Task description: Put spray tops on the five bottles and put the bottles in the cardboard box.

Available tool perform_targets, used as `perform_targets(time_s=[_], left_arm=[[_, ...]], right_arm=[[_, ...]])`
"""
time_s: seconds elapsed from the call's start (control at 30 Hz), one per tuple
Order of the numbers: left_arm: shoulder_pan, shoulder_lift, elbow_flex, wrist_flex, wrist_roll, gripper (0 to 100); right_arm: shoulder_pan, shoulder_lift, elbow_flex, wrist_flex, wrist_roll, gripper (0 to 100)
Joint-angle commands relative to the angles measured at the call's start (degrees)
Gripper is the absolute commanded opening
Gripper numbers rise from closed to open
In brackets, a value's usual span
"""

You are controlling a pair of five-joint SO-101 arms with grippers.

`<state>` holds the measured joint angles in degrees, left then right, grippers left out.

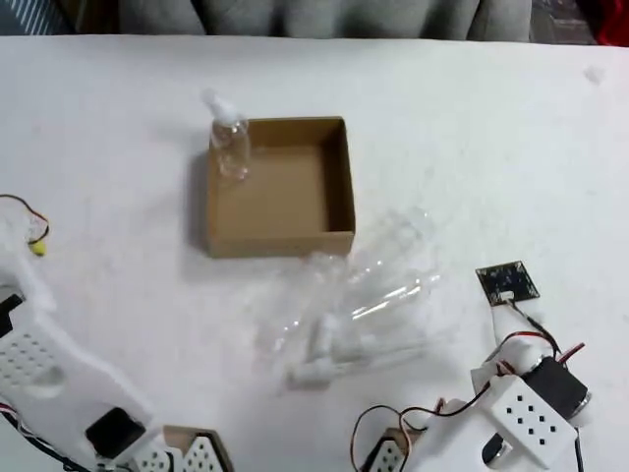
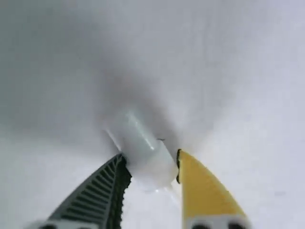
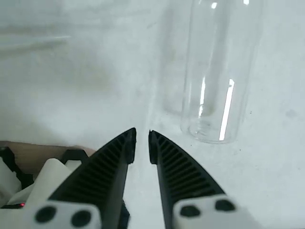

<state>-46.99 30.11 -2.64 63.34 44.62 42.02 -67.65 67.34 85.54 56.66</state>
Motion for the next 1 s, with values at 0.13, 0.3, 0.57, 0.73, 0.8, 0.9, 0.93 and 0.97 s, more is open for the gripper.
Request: perform_targets(time_s=[0.13,0.3,0.57,0.73,0.8,0.9,0.93,0.97], left_arm=[[6.64,-1.01,-12.66,14.86,-29.8,2],[11.38,-1.01,-15.3,20.48,-47.03,2],[18.68,-1.1,-15.3,24.53,-56.79,2],[23.34,-1.1,-14.86,26.9,-61.89,2],[24.48,-1.1,-14.86,27.16,-61.98,2],[25.71,-1.1,-14.86,27.25,-61.89,2],[26.07,-1.1,-14.86,27.25,-61.89,2],[26.33,-1.1,-14.77,27.25,-61.89,2]], right_arm=[[0.04,-0.22,-0.26,-0.4,0.62,1.7],[0.04,-0.22,-0.26,-0.4,0.62,1.7],[0.04,-0.22,-0.26,-0.31,0.53,1.7],[0.13,-0.22,-0.26,-0.31,0.53,1.7],[0.13,-0.22,-0.26,-0.31,0.53,1.7],[0.13,-0.22,-0.18,-0.31,0.53,1.7],[0.13,-0.22,-0.18,-0.31,0.53,1.7],[0.13,-0.22,-0.18,-0.31,0.53,1.7]])
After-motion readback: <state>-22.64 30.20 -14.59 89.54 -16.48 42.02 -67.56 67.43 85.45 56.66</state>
